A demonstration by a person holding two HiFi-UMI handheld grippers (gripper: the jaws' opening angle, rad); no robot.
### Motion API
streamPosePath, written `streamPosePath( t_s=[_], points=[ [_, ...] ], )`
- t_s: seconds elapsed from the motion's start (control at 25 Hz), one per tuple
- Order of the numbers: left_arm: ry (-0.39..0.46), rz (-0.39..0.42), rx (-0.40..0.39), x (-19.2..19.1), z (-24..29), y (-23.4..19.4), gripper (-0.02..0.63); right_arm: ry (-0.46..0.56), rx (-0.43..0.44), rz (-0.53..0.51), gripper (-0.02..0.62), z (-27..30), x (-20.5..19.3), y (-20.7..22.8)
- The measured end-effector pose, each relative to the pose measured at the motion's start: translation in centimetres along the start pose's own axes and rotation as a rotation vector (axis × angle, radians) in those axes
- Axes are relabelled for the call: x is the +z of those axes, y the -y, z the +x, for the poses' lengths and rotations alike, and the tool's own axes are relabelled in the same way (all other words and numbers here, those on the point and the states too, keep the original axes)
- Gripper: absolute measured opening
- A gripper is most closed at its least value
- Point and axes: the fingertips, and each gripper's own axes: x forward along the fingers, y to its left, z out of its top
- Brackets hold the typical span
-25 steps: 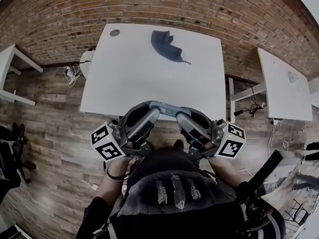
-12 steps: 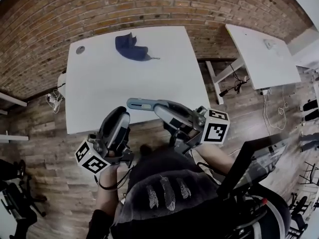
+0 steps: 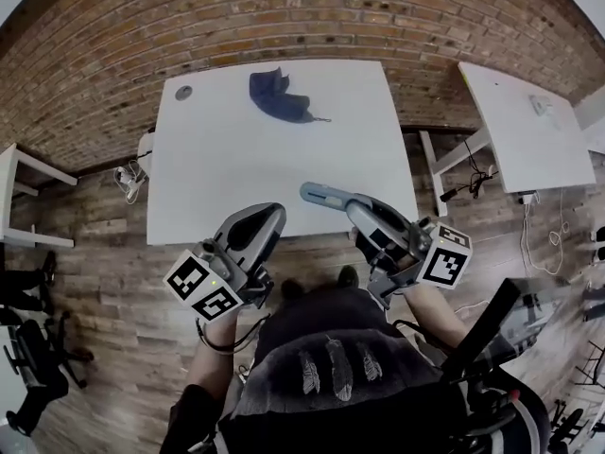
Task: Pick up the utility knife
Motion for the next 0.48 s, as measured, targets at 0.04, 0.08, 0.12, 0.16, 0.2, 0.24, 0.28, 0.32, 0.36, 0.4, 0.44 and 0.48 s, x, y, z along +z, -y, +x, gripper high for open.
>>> streamPosePath(
  t_s=[0.04, 0.08, 0.12, 0.16, 0.2, 0.24, 0.28, 0.32, 0.36, 0.4, 0.44, 0.48],
  points=[
    [-0.008, 0.006, 0.006, 0.0, 0.3, 0.0, -0.003, 0.003, -0.002, 0.002, 0.066, -0.3, 0.2, 0.3],
    [-0.013, 0.008, 0.012, 0.0, 0.6, -0.1, -0.002, 0.006, -0.003, 0.006, 0.066, -0.5, 0.4, 0.5],
    [-0.018, 0.008, 0.016, 0.0, 0.9, -0.1, -0.002, 0.009, -0.004, 0.010, 0.066, -0.7, 0.7, 0.9],
    [-0.024, 0.010, 0.020, 0.0, 1.3, -0.1, -0.002, 0.012, -0.003, 0.015, 0.066, -0.9, 0.9, 1.2],
    [-0.032, 0.016, 0.025, -0.1, 1.6, -0.1, -0.003, 0.016, 0.001, 0.019, 0.066, -1.0, 1.2, 1.5],
    [-0.042, 0.025, 0.031, -0.1, 2.0, 0.0, -0.002, 0.020, 0.006, 0.024, 0.066, -1.2, 1.5, 1.9],
    [-0.052, 0.035, 0.037, -0.2, 2.4, 0.2, -0.002, 0.022, 0.012, 0.030, 0.066, -1.4, 1.9, 2.2],
    [-0.061, 0.043, 0.043, -0.5, 3.0, 0.5, -0.003, 0.023, 0.017, 0.036, 0.066, -1.8, 2.3, 2.5],
    [-0.068, 0.047, 0.049, -0.8, 3.7, 0.9, -0.002, 0.022, 0.020, 0.043, 0.066, -2.4, 2.8, 2.8],
    [-0.074, 0.049, 0.055, -1.1, 4.5, 1.4, -0.002, 0.020, 0.024, 0.049, 0.066, -3.1, 3.4, 3.0],
    [-0.079, 0.051, 0.060, -1.5, 5.2, 1.9, -0.002, 0.018, 0.027, 0.055, 0.066, -3.8, 3.9, 3.3],
    [-0.084, 0.056, 0.064, -1.9, 5.9, 2.5, -0.003, 0.017, 0.031, 0.059, 0.066, -4.6, 4.4, 3.6]
  ],
)
